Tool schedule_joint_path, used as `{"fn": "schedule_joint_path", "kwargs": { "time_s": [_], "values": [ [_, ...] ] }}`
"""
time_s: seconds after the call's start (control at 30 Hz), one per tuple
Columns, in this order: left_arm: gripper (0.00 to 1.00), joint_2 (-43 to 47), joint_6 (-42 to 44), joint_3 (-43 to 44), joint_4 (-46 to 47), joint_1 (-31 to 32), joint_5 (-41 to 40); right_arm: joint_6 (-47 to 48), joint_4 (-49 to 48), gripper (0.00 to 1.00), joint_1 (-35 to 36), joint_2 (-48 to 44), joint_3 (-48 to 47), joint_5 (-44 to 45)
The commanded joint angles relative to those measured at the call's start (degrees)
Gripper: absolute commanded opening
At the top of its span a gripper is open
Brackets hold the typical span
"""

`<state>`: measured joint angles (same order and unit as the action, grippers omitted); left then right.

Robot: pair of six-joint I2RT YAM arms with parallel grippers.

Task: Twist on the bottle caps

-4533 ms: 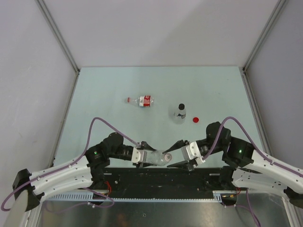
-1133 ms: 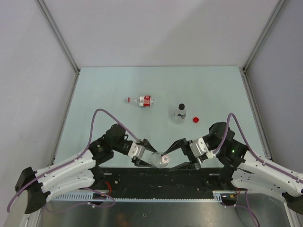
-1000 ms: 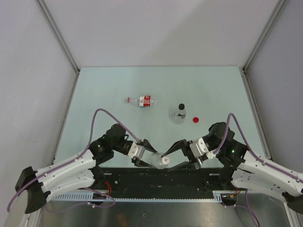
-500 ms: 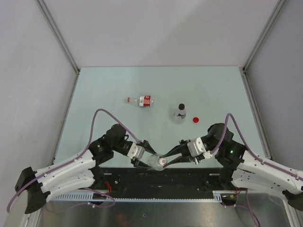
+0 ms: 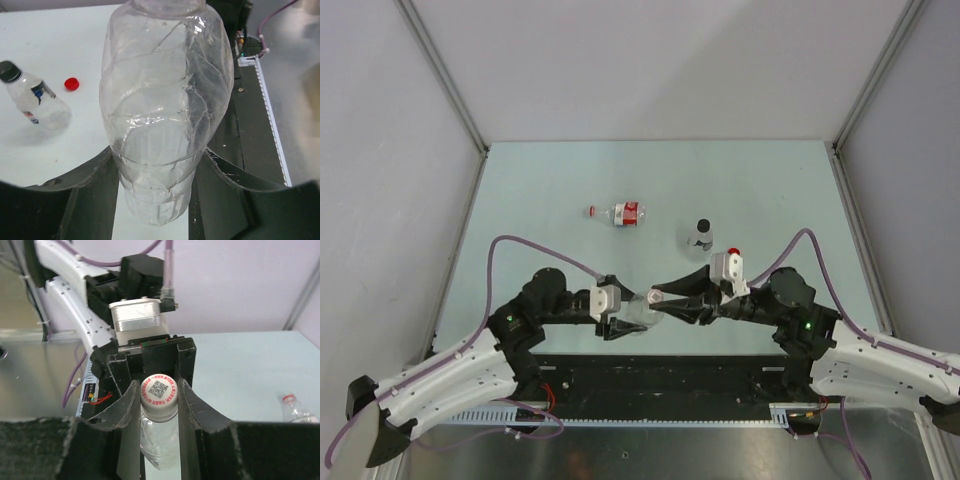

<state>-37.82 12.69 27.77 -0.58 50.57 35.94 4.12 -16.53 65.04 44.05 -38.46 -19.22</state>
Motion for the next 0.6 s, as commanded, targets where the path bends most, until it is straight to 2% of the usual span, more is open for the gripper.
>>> {"fn": "schedule_joint_path", "kwargs": {
  "time_s": [0.0,0.2,0.3,0.57],
  "values": [
    [0.00,-0.96,-6.06,3.28,9.10,-0.55,-14.12,-8.39,5.95,0.00,0.51,3.29,2.33,14.39],
    [0.00,-7.27,-9.24,5.08,9.06,-0.55,-24.09,-12.69,5.47,0.00,0.75,4.83,2.33,23.56],
    [0.00,-9.45,-10.47,5.69,9.13,-0.56,-26.24,-15.07,5.09,0.00,0.83,5.40,2.33,27.72],
    [0.00,-9.86,-14.69,5.28,9.38,-0.46,-34.62,-23.72,8.72,0.00,0.95,6.04,1.09,43.10]
  ]
}}
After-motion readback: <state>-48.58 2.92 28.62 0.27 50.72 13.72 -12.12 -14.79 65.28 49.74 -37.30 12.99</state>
